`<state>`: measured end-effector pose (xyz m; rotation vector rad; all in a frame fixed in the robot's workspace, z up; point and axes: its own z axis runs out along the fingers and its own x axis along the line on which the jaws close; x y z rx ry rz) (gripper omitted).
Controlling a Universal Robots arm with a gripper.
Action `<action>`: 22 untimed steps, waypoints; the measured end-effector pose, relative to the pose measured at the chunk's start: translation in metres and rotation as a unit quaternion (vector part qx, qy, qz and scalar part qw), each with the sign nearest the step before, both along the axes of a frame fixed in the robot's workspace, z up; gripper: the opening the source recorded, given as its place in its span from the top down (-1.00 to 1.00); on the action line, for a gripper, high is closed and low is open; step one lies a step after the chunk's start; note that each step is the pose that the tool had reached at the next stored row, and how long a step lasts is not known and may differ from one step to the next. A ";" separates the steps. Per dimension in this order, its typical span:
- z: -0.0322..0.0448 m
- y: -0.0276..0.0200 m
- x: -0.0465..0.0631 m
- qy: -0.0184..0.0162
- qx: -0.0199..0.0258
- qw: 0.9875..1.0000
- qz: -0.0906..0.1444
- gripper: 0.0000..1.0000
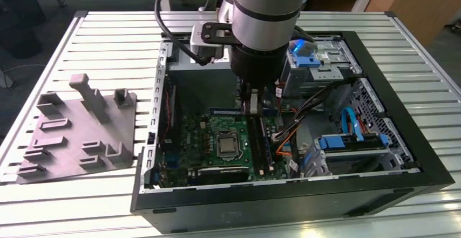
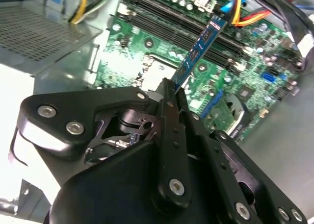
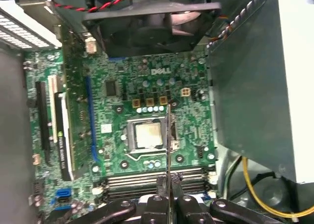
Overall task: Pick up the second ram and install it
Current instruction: 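Pick up the second ram and move it above second insertion slot, then insert the second ram into the second slot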
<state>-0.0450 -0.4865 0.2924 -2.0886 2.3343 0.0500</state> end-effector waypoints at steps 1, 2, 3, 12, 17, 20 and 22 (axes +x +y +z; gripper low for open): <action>-0.0002 0.0001 0.000 0.000 -0.007 1.000 0.000 0.72; -0.0006 0.0000 0.001 0.000 -0.012 1.000 0.000 0.72; -0.0018 0.0000 0.001 0.000 -0.013 1.000 -0.001 0.72; -0.0146 0.0001 0.001 0.000 -0.013 1.000 -0.008 0.72; -0.0175 0.0001 0.001 0.000 -0.013 1.000 -0.009 0.72; -0.0177 0.0001 0.001 0.000 -0.013 1.000 -0.009 0.72; -0.0177 0.0001 0.001 0.000 -0.013 1.000 -0.009 0.72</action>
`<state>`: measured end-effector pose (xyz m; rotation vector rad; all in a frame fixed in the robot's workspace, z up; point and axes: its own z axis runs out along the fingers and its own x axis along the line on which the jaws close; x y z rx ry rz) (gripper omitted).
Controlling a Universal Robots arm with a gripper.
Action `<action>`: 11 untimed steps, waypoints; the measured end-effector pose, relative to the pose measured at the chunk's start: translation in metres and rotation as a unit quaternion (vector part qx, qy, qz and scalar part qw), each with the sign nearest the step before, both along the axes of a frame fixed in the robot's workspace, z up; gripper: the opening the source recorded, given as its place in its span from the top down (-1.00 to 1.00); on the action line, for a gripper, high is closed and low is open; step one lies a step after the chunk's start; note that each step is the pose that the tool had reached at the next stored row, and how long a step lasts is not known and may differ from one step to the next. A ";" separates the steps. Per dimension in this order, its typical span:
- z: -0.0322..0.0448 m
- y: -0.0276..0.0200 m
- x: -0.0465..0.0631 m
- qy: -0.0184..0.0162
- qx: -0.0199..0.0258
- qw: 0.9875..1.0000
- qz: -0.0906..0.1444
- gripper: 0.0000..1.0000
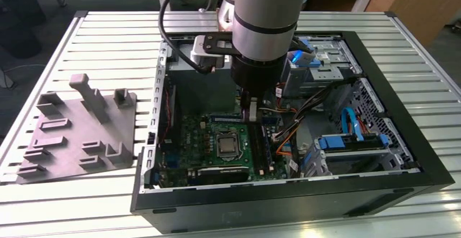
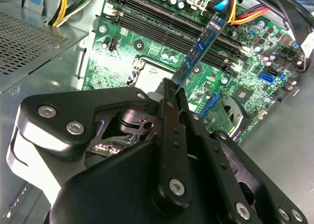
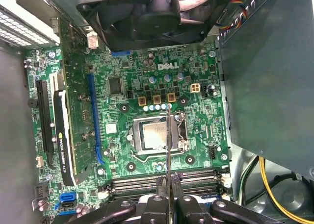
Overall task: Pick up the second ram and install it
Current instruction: 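Insert the second ram into the second slot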
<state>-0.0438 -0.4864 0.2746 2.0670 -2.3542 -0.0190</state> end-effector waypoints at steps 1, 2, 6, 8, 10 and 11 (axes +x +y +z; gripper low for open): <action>0.0000 0.0000 0.000 0.000 0.000 1.000 0.000 0.72; 0.0000 0.0000 0.000 0.000 0.000 1.000 0.000 0.72; -0.0001 0.0000 0.000 0.000 0.000 1.000 0.000 0.72; -0.0001 0.0000 0.000 0.000 0.000 1.000 -0.002 0.72; -0.0002 0.0000 0.000 0.000 0.000 1.000 -0.012 0.72; -0.0002 0.0000 0.000 0.000 0.000 1.000 -0.019 0.72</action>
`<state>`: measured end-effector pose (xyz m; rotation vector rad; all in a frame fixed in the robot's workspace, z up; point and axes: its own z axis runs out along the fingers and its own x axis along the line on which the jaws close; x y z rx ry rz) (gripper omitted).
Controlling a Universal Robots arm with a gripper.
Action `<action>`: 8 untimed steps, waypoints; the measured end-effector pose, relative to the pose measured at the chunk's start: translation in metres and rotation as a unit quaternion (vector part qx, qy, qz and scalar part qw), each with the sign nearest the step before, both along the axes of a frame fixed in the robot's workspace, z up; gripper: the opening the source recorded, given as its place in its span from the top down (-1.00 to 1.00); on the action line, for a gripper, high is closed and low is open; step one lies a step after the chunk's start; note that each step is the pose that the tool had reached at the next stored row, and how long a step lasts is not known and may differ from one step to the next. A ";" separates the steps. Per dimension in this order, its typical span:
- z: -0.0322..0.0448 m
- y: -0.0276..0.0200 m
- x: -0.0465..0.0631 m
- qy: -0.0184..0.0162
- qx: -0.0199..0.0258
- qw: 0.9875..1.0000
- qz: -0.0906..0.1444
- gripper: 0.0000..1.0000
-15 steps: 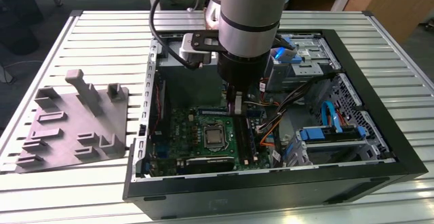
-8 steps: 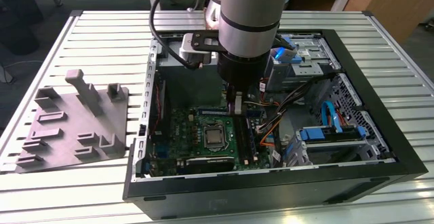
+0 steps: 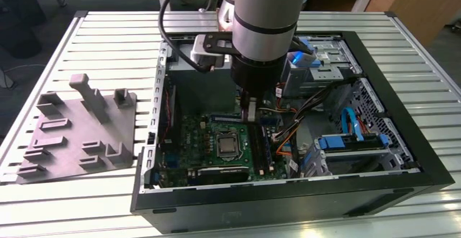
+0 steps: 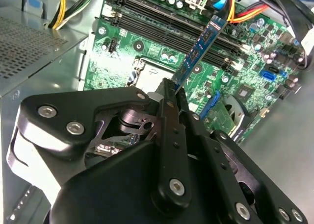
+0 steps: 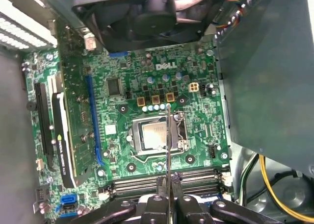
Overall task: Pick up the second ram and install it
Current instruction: 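Insert the second ram into the second slot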
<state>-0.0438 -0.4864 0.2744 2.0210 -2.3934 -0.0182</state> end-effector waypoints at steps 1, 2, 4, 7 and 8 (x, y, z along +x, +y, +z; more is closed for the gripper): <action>-0.0001 0.0000 0.000 0.000 0.000 1.000 -0.008 0.72; -0.0001 0.0000 0.000 0.000 0.000 1.000 -0.015 0.72; -0.0003 0.0000 0.000 0.000 0.000 1.000 -0.030 0.72; -0.0004 0.0000 0.000 0.000 0.000 0.999 -0.045 0.72; -0.0004 0.0000 0.000 0.000 0.000 0.999 -0.045 0.72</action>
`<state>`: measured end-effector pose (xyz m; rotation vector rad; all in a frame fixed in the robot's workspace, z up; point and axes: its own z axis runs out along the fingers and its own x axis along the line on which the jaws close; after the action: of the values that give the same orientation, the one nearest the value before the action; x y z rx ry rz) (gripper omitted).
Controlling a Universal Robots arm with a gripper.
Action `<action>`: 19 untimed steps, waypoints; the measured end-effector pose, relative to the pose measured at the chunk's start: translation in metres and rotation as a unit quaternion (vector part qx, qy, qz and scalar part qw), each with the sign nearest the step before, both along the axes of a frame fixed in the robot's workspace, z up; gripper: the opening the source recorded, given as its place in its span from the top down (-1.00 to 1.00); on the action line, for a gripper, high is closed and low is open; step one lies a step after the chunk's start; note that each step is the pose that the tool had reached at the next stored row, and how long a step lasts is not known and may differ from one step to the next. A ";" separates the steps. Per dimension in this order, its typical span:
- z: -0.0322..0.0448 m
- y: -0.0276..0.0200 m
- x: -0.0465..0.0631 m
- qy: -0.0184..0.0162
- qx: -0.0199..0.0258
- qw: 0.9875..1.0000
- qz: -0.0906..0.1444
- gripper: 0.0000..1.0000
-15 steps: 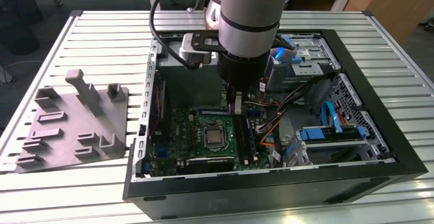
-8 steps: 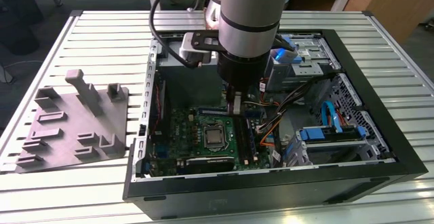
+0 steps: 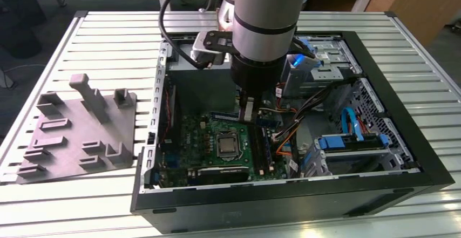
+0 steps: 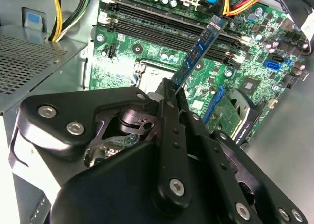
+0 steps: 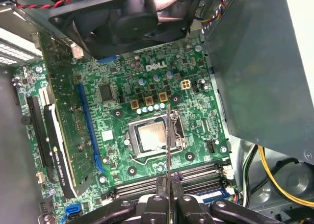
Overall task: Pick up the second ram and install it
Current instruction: 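Insert the second ram into the second slot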
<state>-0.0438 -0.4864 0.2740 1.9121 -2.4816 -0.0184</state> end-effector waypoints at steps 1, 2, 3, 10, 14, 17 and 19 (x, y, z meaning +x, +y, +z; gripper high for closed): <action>0.0000 0.0000 0.000 0.000 0.000 1.000 0.000 0.72; 0.0000 0.0000 0.000 0.000 0.000 1.000 0.000 0.72; 0.0000 0.0000 0.000 0.000 0.000 1.000 0.000 0.72; -0.0006 0.0000 0.000 0.000 0.000 0.999 -0.049 0.72; -0.0008 0.0000 0.000 0.000 0.000 0.998 -0.064 0.72; -0.0008 0.0000 0.000 0.000 0.000 0.997 -0.073 0.72; -0.0008 0.0000 0.000 0.000 0.000 0.997 -0.078 0.72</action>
<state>-0.0438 -0.4864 0.2732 1.7135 -2.6238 -0.0195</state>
